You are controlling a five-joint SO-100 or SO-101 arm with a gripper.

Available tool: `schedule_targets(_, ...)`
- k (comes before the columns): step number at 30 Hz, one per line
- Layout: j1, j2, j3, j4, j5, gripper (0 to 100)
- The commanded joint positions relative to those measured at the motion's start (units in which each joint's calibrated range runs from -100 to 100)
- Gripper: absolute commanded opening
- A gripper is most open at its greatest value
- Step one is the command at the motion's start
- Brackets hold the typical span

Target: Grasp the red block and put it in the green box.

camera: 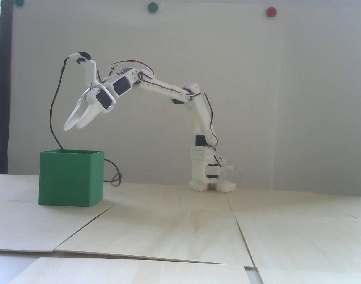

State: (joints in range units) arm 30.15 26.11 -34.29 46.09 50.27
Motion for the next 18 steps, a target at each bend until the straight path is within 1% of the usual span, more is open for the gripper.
schedule_targets(1,-6.95,-14.23,-6.17,6.44,-7.79,11)
schedule_targets(4,-11.45,-22.28,-5.64,14.53,-10.65,7)
schedule_targets(6,-15.87,-29.15,-5.37,21.87,-12.16,3)
schedule_targets(10,-23.92,-40.52,-0.67,34.18,-15.39,2)
schedule_targets(12,-28.9,-46.28,5.27,37.97,-16.69,2)
schedule_targets(13,-32.68,-50.63,11.57,39.24,-17.47,2)
schedule_targets(18,-43.54,-61.68,35.53,38.99,-18.93,2)
